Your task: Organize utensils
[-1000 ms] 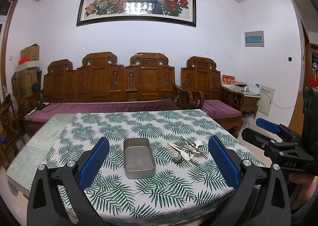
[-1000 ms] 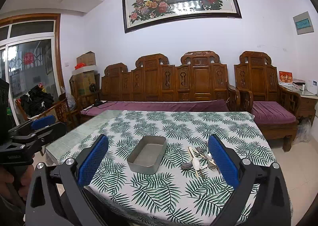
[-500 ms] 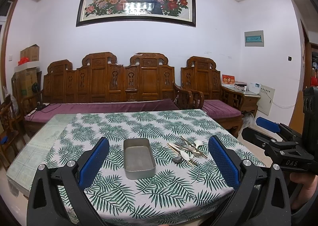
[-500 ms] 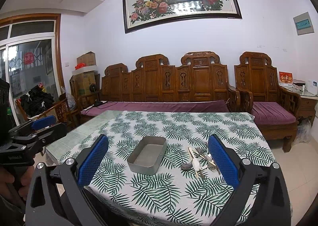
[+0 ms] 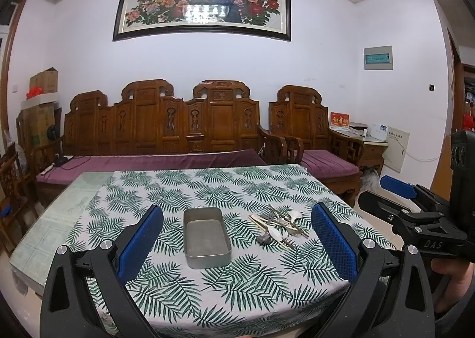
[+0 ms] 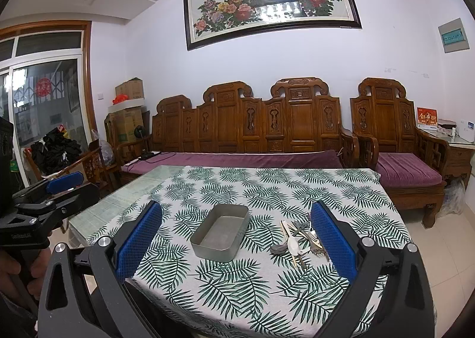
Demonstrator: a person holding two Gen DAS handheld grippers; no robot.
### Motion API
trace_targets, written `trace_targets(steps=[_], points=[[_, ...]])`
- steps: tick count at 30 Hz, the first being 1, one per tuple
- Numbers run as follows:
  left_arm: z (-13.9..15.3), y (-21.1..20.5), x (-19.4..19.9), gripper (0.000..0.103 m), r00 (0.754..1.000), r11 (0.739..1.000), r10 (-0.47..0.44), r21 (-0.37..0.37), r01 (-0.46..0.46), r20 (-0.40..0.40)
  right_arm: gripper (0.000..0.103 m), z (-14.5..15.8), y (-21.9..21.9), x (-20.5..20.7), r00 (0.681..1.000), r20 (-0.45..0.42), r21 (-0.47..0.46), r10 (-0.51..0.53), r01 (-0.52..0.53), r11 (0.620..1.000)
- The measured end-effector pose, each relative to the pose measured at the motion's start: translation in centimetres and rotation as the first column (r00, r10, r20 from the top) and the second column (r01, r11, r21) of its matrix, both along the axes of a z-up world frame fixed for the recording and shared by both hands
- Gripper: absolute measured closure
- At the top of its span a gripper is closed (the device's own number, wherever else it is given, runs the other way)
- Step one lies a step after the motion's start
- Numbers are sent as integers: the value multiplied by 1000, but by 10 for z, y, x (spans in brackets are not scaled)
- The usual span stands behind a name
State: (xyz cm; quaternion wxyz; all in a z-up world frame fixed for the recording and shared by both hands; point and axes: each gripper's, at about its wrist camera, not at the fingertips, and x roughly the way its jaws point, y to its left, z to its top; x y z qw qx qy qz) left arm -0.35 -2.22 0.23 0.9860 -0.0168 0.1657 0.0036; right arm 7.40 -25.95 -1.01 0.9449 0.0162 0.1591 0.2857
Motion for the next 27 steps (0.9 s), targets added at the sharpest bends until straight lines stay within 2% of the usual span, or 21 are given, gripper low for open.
trace_targets(steps=[10, 16, 27], points=[[0, -2, 2, 6, 1000, 1000, -2, -2, 2, -7, 2, 0, 1, 0, 1000, -1, 0, 0, 0, 1000], [-16, 8, 17, 6, 998, 1000, 6, 1, -6, -66, 2, 3, -2, 4, 1000, -22, -7, -5, 5, 1000], [-48, 18, 53, 6, 988, 1000, 10, -17, -13, -151, 5, -35, -3, 45, 997, -72, -43, -12, 9, 999]])
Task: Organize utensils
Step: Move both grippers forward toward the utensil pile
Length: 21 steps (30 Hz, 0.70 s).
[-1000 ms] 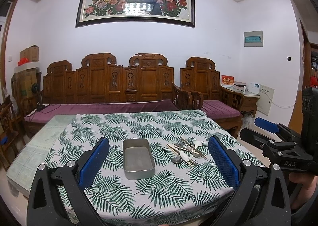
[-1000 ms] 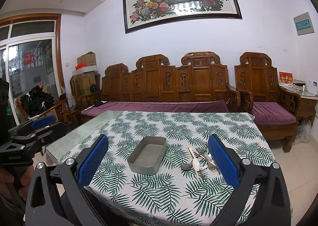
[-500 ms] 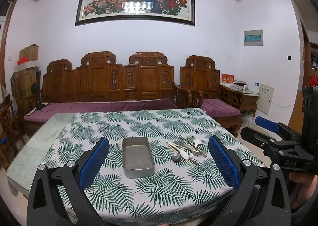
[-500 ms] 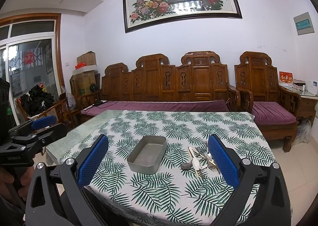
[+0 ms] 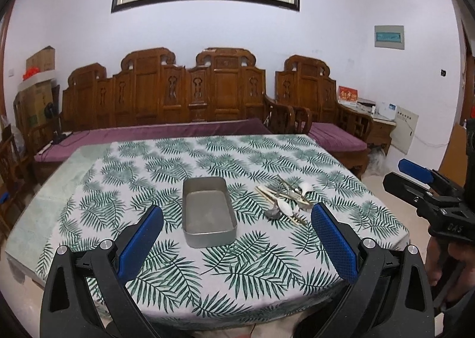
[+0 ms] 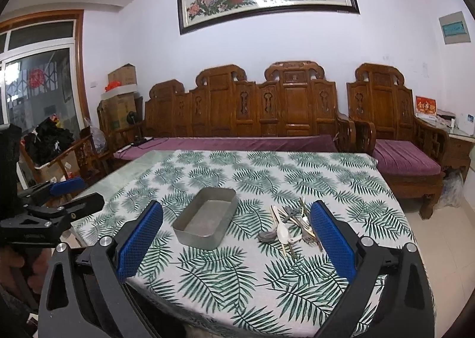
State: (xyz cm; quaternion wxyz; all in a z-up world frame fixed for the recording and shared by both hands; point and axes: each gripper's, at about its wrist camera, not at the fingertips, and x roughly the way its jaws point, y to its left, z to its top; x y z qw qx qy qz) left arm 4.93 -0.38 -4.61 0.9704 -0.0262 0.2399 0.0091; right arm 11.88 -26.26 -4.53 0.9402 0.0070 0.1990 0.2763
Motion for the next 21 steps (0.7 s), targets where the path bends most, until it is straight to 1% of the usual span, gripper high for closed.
trace_targets(steps=[3, 7, 10, 14, 16, 17, 19, 21], points=[[-12, 5, 16, 6, 999, 1000, 0, -20, 0, -39, 8, -10, -1, 13, 1000, -22, -1, -1, 1, 1000], [-25, 9, 35, 6, 997, 1000, 6, -10, -7, -74, 11, -32, 1, 42, 998, -64, -21, -12, 10, 1000], [-34, 10, 48, 6, 996, 1000, 3, 0, -3, -89, 18, -51, 5, 64, 995, -102, -36, -21, 17, 999], [-43, 8, 70, 6, 993, 999, -33, -7, 33, -113, 31, -72, 10, 90, 989, -146, -53, -27, 19, 998], [-47, 5, 80, 7, 992, 999, -48, 6, 49, -121, 37, -82, 10, 105, 984, -175, -55, -26, 17, 998], [-49, 3, 85, 8, 991, 998, -58, 11, 60, -122, 41, -86, 10, 112, 982, -186, -58, -27, 16, 998], [-52, 0, 96, 8, 989, 997, -72, 13, 74, -131, 44, -93, 9, 127, 979, -202, -69, -37, 23, 997], [-57, -4, 108, 13, 985, 996, -88, 13, 91, -145, 50, -101, 7, 143, 974, -222, -69, -40, 25, 997]])
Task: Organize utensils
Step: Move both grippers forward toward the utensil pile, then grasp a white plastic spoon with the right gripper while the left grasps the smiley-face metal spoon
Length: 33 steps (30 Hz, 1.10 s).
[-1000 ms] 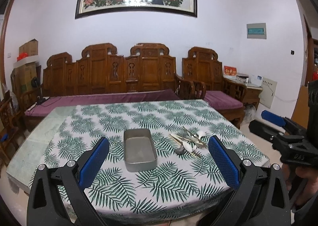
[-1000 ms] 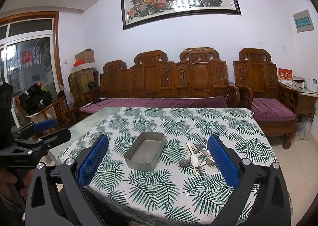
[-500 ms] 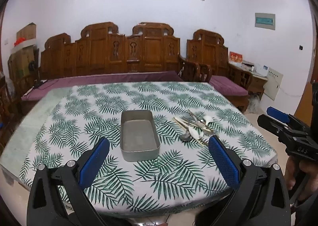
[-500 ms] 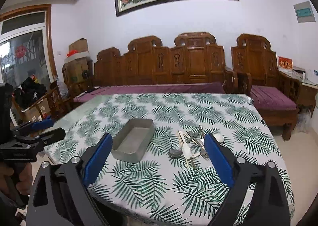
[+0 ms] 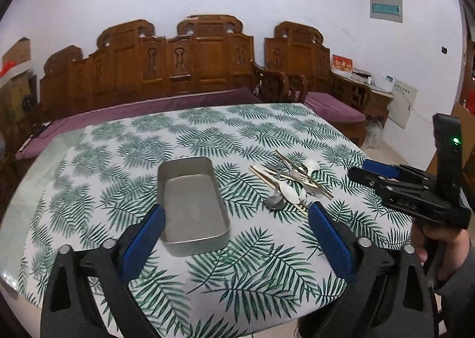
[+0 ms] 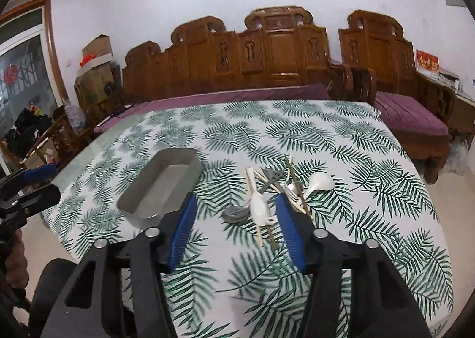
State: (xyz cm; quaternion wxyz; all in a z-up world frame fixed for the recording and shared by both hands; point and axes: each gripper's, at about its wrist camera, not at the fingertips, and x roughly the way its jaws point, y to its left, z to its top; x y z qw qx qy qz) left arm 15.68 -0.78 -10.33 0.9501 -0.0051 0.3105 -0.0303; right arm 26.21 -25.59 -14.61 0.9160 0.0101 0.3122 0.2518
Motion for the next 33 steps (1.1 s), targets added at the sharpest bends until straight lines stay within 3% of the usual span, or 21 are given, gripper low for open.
trace_targets(steps=[3, 9, 19, 26, 33], points=[[-5, -6, 13, 14, 1000, 1000, -14, 6, 14, -15, 56, -12, -3, 21, 1000, -30, -5, -2, 2, 1000], [-20, -15, 38, 20, 998, 999, -43, 19, 44, -42, 58, -36, -1, 57, 997, -81, -10, 11, -12, 1000], [-39, -9, 65, 27, 997, 1000, -30, 5, 30, -75, 58, -82, 51, 118, 986, -147, -111, 79, -96, 989], [-47, -3, 78, 29, 995, 1000, -28, 6, 28, -95, 66, -115, 82, 164, 967, -239, -170, 90, -133, 976], [-53, -7, 85, 29, 993, 999, -36, 16, 38, -109, 78, -137, 88, 176, 946, -313, -198, 88, -156, 968]])
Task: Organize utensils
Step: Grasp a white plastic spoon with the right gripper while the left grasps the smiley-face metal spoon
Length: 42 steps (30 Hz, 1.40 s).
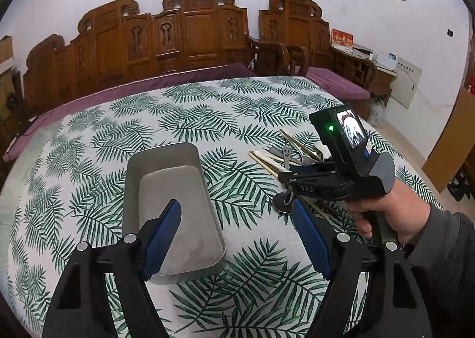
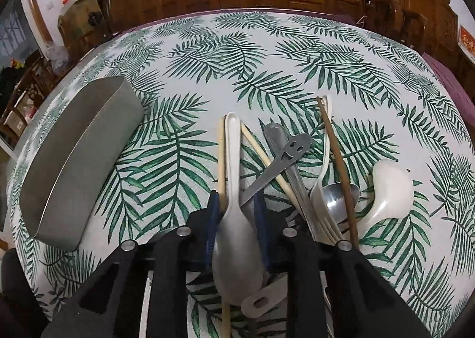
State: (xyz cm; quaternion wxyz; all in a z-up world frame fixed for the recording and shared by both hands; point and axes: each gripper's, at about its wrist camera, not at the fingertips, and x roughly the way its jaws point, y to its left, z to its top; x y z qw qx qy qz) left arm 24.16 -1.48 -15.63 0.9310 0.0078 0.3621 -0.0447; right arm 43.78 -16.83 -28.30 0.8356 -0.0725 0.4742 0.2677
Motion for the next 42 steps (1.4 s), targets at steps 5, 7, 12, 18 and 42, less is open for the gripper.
trace_targets(steps=[5, 7, 12, 18, 42], points=[[-3, -5, 3, 29, 1000, 1000, -5, 4, 5, -8, 84, 3, -10, -2, 1000, -27, 47, 9, -8, 999], [-3, -9, 4, 29, 1000, 1000, -6, 8, 6, -10, 95, 8, -16, -3, 999, -33, 83, 10, -8, 997], [-6, -18, 8, 29, 1000, 1000, -14, 23, 15, -17, 95, 16, -33, -4, 999, -36, 128, 4, 1, 992], [-13, -33, 22, 29, 999, 999, -34, 26, 35, -40, 95, 44, -61, -8, 1000, -9, 226, -22, 24, 974], [-76, -103, 139, 66, 962, 984, -158, 46, 172, -223, 95, 68, -166, 2, 984, 40, 317, -172, 150, 936]])
